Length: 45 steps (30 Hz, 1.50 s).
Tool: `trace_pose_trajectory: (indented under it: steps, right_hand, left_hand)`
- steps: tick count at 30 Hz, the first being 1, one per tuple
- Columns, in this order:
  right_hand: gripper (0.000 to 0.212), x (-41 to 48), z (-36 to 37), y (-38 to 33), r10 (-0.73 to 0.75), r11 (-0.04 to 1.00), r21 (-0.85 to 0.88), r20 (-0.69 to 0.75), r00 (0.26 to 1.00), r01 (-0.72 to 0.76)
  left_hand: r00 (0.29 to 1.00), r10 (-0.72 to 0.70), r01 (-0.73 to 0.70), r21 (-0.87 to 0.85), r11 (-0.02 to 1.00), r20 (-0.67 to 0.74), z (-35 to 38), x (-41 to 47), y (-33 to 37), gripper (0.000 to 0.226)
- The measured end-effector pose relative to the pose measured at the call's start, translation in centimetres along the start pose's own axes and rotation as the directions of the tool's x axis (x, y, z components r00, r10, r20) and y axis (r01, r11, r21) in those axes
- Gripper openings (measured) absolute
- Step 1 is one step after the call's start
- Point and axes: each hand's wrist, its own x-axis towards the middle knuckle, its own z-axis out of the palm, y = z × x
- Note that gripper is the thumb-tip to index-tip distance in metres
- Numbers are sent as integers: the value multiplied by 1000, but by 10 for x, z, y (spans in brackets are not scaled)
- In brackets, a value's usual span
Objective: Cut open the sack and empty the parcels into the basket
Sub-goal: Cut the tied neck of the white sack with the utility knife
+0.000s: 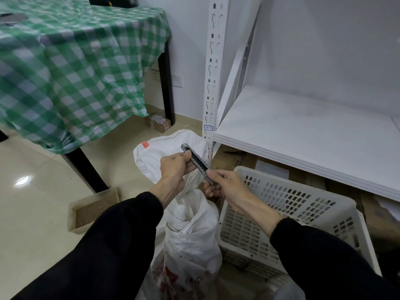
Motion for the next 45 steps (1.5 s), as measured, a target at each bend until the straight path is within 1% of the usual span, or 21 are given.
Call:
trace_pose_trajectory:
  steps: [3,8,14,27,33,36,40,45]
  right_hand:
    - [25,0,0,-3,-12,1000,5,-25,1000,12]
    - [22,-4,4,0,-19,1000,19,-42,999,20]
    - [22,-5,3,-1,9,999,42,-60,998,-6]
    - [29,-4,1,-3,44,999,20,-75,996,-43]
    - [24,-3,0,1,72,994,84,-74,995,-66]
    - [27,-3,0,3,87,994,71,-75,993,-82]
    - [31,-1,-1,3,95,994,66,-67,993,-91]
    - [34,-2,1,7,92,995,35,-65,994,-90]
  left_hand:
    - [1000,3,-3,-16,1000,-17,2,-2,-1,16]
    - [1000,11,-11,-21,1000,-11,6,-6,-3,14]
    - [1000,10,-10,-23,1000,2,7,-8,-4,14]
    - [999,15,-14,-14,1000,34,9,-14,-7,16]
    - [997,7,-6,-15,1000,74,10,-16,-11,16]
    - [997,13,-12,-10,1000,73,11,-16,-12,14]
    - [994,25,-26,5,1000,102,12,-18,-13,19]
    - [994,33,-37,32,999,100,12,-16,-16,19]
